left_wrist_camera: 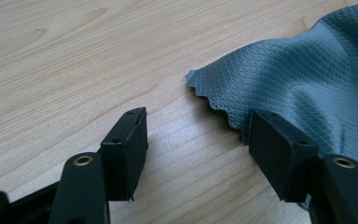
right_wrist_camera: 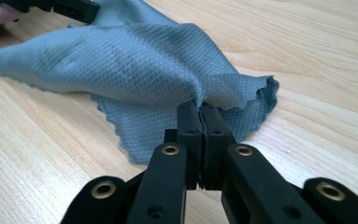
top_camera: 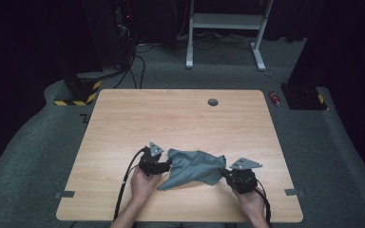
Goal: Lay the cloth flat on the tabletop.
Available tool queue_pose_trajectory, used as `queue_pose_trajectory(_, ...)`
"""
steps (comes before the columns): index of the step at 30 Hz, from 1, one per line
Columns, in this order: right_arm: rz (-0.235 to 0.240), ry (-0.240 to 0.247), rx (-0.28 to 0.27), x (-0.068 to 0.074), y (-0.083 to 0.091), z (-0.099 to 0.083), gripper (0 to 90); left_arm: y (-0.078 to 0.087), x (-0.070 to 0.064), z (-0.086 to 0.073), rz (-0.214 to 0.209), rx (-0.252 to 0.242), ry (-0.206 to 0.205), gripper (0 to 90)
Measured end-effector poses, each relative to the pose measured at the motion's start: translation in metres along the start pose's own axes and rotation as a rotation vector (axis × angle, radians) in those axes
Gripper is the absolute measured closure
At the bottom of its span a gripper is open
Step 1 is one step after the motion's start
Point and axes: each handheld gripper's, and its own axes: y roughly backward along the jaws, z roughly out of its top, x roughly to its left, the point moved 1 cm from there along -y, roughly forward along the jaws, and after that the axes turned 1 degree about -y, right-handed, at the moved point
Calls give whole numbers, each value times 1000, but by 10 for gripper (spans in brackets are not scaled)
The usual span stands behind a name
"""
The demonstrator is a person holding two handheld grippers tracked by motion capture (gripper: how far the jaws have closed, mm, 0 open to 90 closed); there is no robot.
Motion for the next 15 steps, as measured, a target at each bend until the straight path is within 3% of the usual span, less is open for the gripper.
queue_pose_trajectory(4,44,-2,-7,7,-1,11,879,0,0,0,2,1,0,368)
queue_pose_trajectory(5,37,39,7,13,-9,20,869,0,0,0,2,1,-1,368)
queue_pose_trajectory(6,37,39,7,13,-9,20,869,0,0,0,2,1,-1,367)
queue_pose_trajectory(11,33,49,89,11,-57,31,816,0,0,0,4,0,4,360)
queue_pose_trajectory(15,33,56,110,14,-71,31,788,0,0,0,5,0,5,358)
